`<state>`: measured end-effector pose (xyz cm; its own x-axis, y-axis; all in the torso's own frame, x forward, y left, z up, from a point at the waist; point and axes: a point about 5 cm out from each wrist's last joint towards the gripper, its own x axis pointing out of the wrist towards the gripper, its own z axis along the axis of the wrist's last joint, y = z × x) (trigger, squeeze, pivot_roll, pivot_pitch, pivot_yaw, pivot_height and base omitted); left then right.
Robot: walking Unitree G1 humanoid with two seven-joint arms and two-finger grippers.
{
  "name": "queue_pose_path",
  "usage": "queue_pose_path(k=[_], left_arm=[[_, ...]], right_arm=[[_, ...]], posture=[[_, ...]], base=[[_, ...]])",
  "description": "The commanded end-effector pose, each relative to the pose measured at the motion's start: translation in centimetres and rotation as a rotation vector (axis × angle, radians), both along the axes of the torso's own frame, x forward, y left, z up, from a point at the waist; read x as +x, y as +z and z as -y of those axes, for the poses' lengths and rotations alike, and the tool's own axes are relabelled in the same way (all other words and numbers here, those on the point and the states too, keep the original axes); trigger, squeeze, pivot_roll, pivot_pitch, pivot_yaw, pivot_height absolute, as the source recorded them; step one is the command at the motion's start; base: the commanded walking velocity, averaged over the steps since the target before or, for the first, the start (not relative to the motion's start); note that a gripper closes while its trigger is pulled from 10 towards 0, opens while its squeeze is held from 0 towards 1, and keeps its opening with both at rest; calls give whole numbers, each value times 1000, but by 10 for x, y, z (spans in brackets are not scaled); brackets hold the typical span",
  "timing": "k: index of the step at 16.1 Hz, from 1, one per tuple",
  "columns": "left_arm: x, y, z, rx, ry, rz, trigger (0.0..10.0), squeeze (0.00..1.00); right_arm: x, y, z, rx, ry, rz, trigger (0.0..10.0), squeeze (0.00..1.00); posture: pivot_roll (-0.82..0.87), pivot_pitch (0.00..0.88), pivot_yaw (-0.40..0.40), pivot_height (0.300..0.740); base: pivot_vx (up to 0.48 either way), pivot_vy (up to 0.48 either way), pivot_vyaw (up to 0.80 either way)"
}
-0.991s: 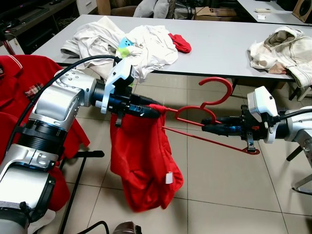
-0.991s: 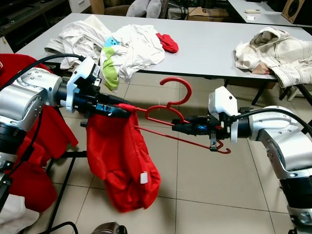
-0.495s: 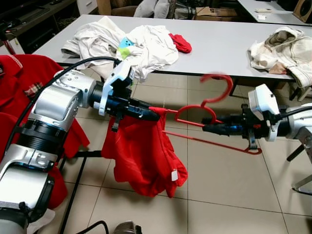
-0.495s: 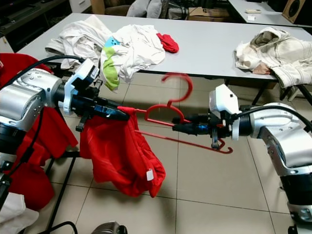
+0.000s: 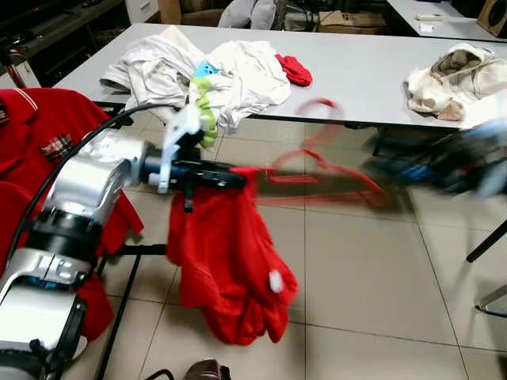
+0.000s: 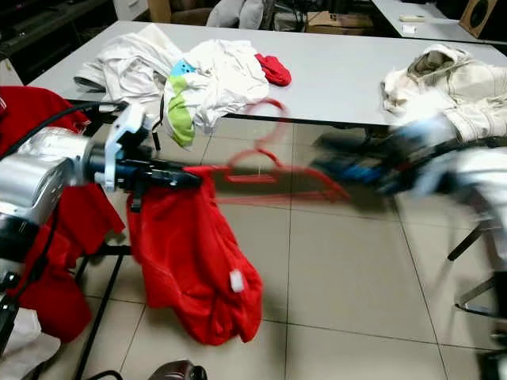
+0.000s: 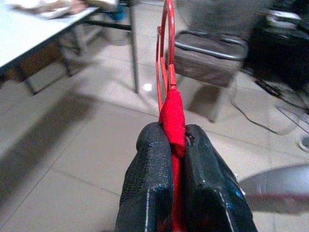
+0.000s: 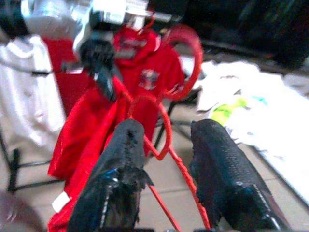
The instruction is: Hang hanger
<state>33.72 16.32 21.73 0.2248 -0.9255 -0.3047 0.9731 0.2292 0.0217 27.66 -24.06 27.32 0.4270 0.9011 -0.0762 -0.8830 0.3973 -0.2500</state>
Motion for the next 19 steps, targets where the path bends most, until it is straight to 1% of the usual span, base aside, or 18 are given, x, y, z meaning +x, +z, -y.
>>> queue_pose_path(k=[1, 2, 3, 4, 5, 6, 7, 8, 10, 11, 13, 14, 15, 16, 17, 18, 19], left_arm=[[3, 9, -3, -32, 68, 66, 0, 0], [4, 9, -4, -68, 118, 91, 0, 0], [3, 9, -3, -93, 145, 95, 0, 0], [2, 12, 0, -118, 161, 124, 0, 0], [2, 18, 2, -151, 174, 145, 0, 0], [2, 22, 3, -166, 180, 153, 0, 0], [1, 28, 4, -193, 181, 168, 0, 0], [-2, 37, 5, -207, 155, 182, 0, 0], [-5, 47, 10, -214, 117, 201, 0, 0], [-6, 49, 11, -217, 118, 205, 0, 0], [-6, 55, 19, -234, 111, 215, 0, 0], [-6, 56, 20, -235, 107, 217, 0, 0], [-6, 57, 22, -236, 105, 219, 0, 0], [-6, 58, 22, -238, 103, 220, 0, 0], [-6, 60, 24, -244, 98, 224, 0, 0], [-7, 65, 27, -268, 80, 227, 0, 0], [-8, 67, 28, -277, 67, 226, 0, 0]], right_arm=[[-11, 7, 0, 60, 15, 18, 10000, 1000], [-21, 13, 0, 133, 10, 36, 10000, 1000], [-27, 13, -5, 162, 14, 38, 10000, 1000], [-34, 3, -13, 169, 5, 9, 10000, 1000], [-37, -17, -23, 162, -28, -48, 10000, 1000], [-38, -28, -29, 154, -56, -80, 10000, 1000], [-39, -54, -42, 107, -119, -120, 10000, 1000], [-30, -82, -50, 136, -286, -200, 10000, 1000], [-21, -108, -50, 156, -417, -312, 10000, 1000], [-20, -111, -49, 161, -437, -329, 10000, 1000], [-19, -123, -44, 232, -472, -411, 10000, 1000], [-20, -124, -43, 246, -472, -425, 10000, 1000], [-24, -129, -39, 282, -454, -484, 10000, 1000], [-27, -132, -36, 294, -440, -515, 10000, 1000], [-33, -138, -31, 319, -409, -584, 10000, 1000], [-40, -148, -28, 345, -372, -662, 10000, 1000], [-40, -151, -28, 348, -366, -680, 10000, 1000]], posture=[[-28, 0, 50, 740], [-31, 0, 54, 740], [-39, 0, 61, 740], [-42, 0, 64, 740], [-43, 0, 63, 740], [-43, 0, 61, 740], [-40, 0, 61, 740], [-41, 0, 63, 740], [-41, 0, 63, 740], [-41, 0, 63, 740], [-34, 0, 55, 740], [-34, 0, 55, 740], [-35, 0, 54, 740], [-36, 0, 53, 740], [-40, 0, 54, 740], [-43, 0, 56, 740], [-43, 0, 56, 740]], base=[[0, 0, 0], [0, 0, 0], [0, 0, 0], [0, 0, 0], [0, 0, 0], [0, 0, 0], [0, 0, 0], [0, 0, 0], [0, 0, 0], [0, 0, 0], [0, 0, 0], [0, 0, 0], [0, 0, 0], [0, 0, 0], [0, 0, 0], [0, 0, 0], [0, 0, 0]])
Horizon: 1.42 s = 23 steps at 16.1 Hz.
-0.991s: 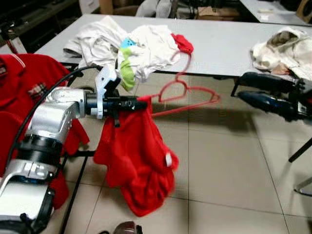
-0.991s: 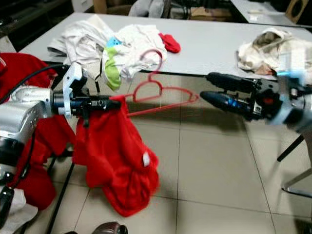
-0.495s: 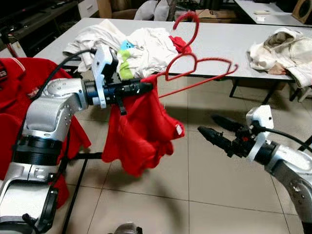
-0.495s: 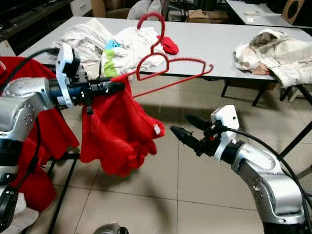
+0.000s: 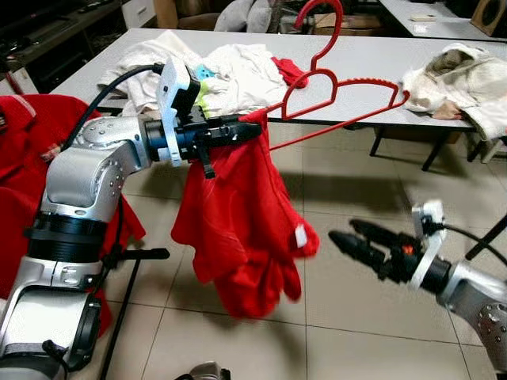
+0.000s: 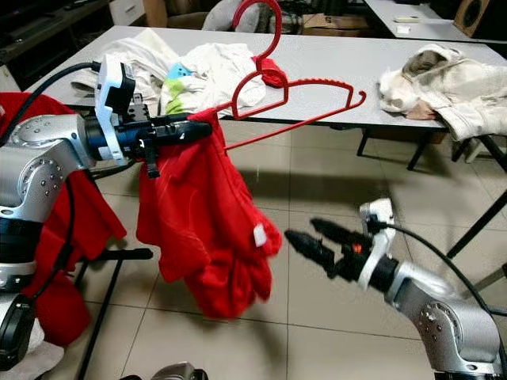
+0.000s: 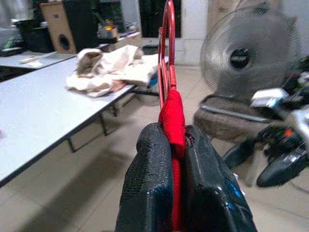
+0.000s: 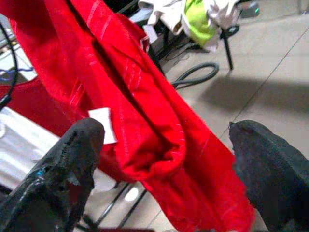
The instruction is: Hang hanger
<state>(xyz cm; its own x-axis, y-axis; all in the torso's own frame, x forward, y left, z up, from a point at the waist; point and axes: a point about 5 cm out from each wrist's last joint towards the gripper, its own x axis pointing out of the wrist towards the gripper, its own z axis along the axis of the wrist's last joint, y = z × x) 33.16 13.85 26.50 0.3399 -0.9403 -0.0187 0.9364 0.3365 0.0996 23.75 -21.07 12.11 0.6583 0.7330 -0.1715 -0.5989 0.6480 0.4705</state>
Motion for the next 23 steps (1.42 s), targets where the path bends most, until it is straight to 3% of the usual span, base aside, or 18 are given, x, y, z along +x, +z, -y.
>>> queue_pose_path(k=[1, 2, 3, 5, 6, 7, 8, 10, 12, 14, 15, 16, 19, 21, 23], left_arm=[[-5, 22, 5, -25, -48, 75, 0, 0], [-7, 24, 7, -24, -65, 78, 0, 0], [-7, 25, 8, -23, -72, 79, 0, 0], [-6, 29, 10, -34, -74, 89, 0, 0], [-7, 31, 11, -46, -84, 90, 0, 0], [-9, 34, 12, -56, -104, 92, 0, 0], [-10, 36, 13, -67, -116, 91, 0, 0], [-11, 37, 14, -69, -123, 94, 0, 0], [-10, 38, 13, -65, -121, 99, 0, 0], [-8, 38, 11, -60, -104, 104, 0, 0], [-7, 38, 11, -61, -96, 104, 0, 0], [-6, 38, 11, -62, -95, 104, 0, 0], [-7, 39, 12, -65, -106, 106, 0, 0], [-8, 42, 13, -76, -124, 109, 0, 0], [-8, 44, 15, -94, -118, 115, 0, 0]], right_arm=[[-2, -3, 0, 32, 19, -29, 10000, 804], [-1, -5, -2, 52, 32, -46, 10000, 588], [0, -6, -4, 63, 40, -53, 10000, 506], [1, -9, -11, 72, 78, -75, 10000, 0], [4, -15, -13, 43, 60, -90, 10000, 0], [10, -21, -12, 32, 8, -109, 7843, 0], [15, -24, -10, 44, -41, -119, 2784, 0], [21, -23, -9, 112, -98, -122, 0, 0], [24, -18, -11, 213, -116, -92, 0, 0], [18, -11, -15, 262, -66, -48, 2275, 0], [14, -8, -15, 287, -41, -29, 8745, 0], [12, -5, -14, 319, -43, -21, 10000, 0], [10, 1, -9, 403, -72, -8, 10000, 0], [13, -13, -7, 352, -122, -105, 10000, 0], [8, -22, -14, 306, -74, -135, 10000, 0]], posture=[[-43, 0, 56, 740], [-42, 0, 56, 740], [-39, 0, 53, 740], [-38, 0, 52, 740], [-38, 0, 51, 740], [-39, 0, 52, 740], [-39, 0, 52, 740], [-38, 0, 49, 740], [-35, 0, 46, 740], [-36, 0, 46, 740], [-38, 0, 46, 740], [-39, 0, 48, 740], [-42, 0, 50, 740], [-43, 0, 50, 740], [-41, 0, 48, 740]], base=[[0, 0, 0], [0, 0, 0], [0, 0, 0], [0, 0, 0], [0, 0, 0], [0, 0, 0], [0, 0, 0], [0, 0, 0], [0, 0, 0], [0, 0, 0], [0, 0, 0], [0, 0, 0], [0, 0, 0], [0, 0, 0], [0, 0, 0]])
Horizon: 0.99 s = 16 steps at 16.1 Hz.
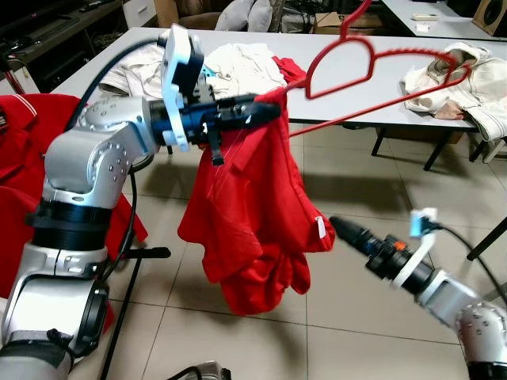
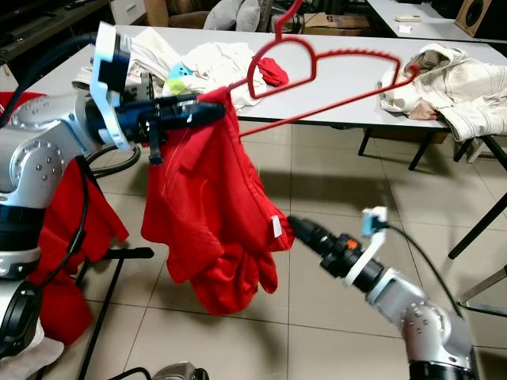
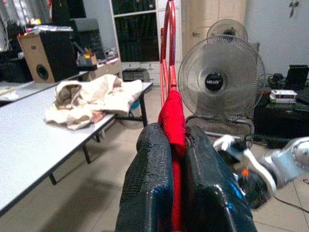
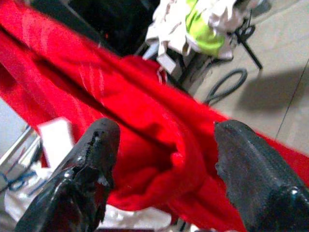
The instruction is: Hang hanger
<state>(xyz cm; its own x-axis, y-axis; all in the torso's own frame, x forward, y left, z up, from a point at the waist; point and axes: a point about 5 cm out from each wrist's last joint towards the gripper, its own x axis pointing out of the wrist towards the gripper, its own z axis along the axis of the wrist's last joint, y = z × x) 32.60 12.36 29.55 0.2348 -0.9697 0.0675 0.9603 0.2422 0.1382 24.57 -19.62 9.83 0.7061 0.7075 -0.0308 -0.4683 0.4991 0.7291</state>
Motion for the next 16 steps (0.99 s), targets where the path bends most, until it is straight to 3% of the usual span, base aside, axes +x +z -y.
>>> queue_pose_path(k=[1, 4, 5, 6, 7, 10, 16], left_arm=[[-3, 16, 1, -44, -16, 51, 0, 0], [-8, 20, 4, -71, -51, 45, 0, 0], [-8, 21, 4, -74, -48, 47, 0, 0], [-8, 23, 3, -83, -41, 50, 0, 0], [-7, 24, 2, -87, -35, 52, 0, 0], [-8, 27, -2, -104, -23, 54, 0, 0], [-10, 25, 0, -90, -43, 48, 0, 0]], right_arm=[[0, -2, -4, -21, 23, -14, 10000, 0], [9, -11, -5, -43, -18, -72, 10000, 0], [12, -14, -5, -57, -22, -88, 5059, 0], [13, -17, -4, -77, -22, -100, 1333, 0], [13, -19, -4, -90, -26, -113, 0, 0], [12, -27, -1, -128, -40, -152, 0, 0], [13, -29, -4, -122, -29, -128, 0, 0]], posture=[[-41, 0, 47, 740], [-37, 0, 42, 740], [-37, 0, 41, 740], [-36, 0, 36, 740], [-35, 0, 35, 740], [-36, 0, 29, 740], [-40, 0, 32, 740]], base=[[0, 0, 0], [0, 0, 0], [0, 0, 0], [0, 0, 0], [0, 0, 0], [0, 0, 0], [0, 0, 0]])
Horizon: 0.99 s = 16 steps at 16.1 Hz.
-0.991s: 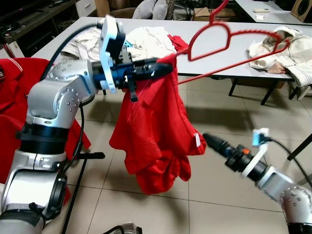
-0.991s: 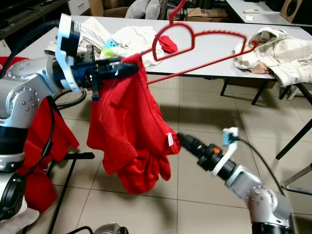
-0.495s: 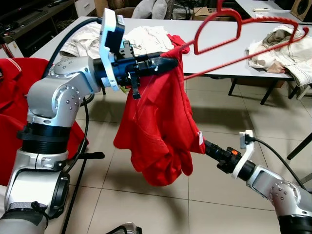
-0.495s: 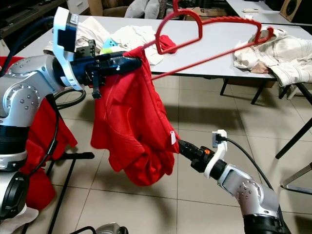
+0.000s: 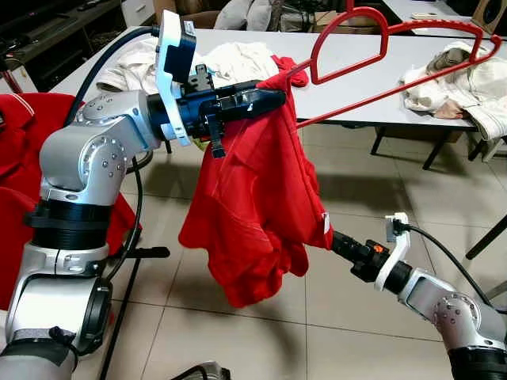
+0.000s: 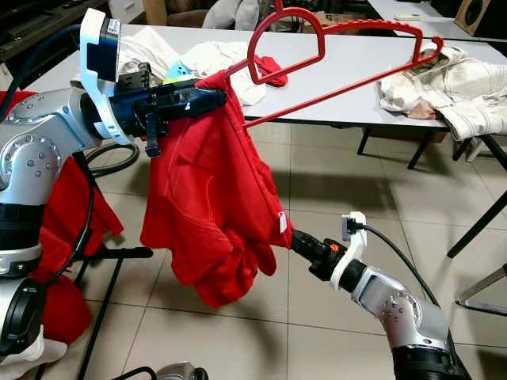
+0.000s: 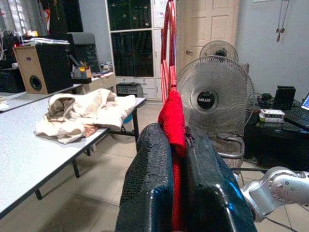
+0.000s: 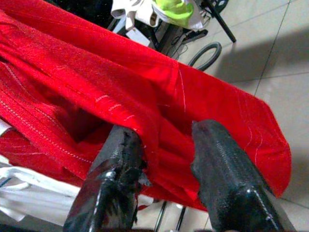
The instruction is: Hang hanger
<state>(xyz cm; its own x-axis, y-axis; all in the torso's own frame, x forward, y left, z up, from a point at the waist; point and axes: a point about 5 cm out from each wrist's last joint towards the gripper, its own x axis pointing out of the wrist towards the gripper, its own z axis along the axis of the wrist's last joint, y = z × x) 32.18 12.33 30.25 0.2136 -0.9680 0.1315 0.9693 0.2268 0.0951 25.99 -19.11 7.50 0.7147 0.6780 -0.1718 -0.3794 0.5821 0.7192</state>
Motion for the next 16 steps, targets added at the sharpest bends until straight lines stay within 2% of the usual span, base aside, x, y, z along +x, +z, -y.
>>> queue_pose_path(k=[1, 6, 10, 12, 13, 16], left_arm=[[-6, 17, 0, -14, -16, 76, 0, 0], [-5, 11, -2, 14, 1, 73, 0, 0], [-7, 0, -2, 65, 14, 67, 0, 0], [-11, -16, -2, 103, 28, 42, 0, 0], [-13, -34, -2, 143, 66, 20, 0, 0], [-14, -62, -6, 230, 128, -1, 0, 0]], right_arm=[[-1, -5, 1, -22, -2, -23, 0, 0], [4, 0, 12, -14, -95, 2, 0, 0], [9, 6, 23, -53, -163, 20, 0, 0], [19, 20, 41, -69, -280, 52, 0, 0], [27, 38, 56, -59, -365, 98, 0, 0], [31, 61, 73, -42, -448, 147, 0, 0]], posture=[[-40, 0, 32, 740], [-41, 0, 33, 740], [-48, 0, 38, 740], [-51, 0, 35, 740], [-53, 0, 29, 740], [-59, 0, 26, 740]], base=[[0, 0, 0], [0, 0, 0], [0, 0, 0], [0, 0, 0], [0, 0, 0], [0, 0, 0]])
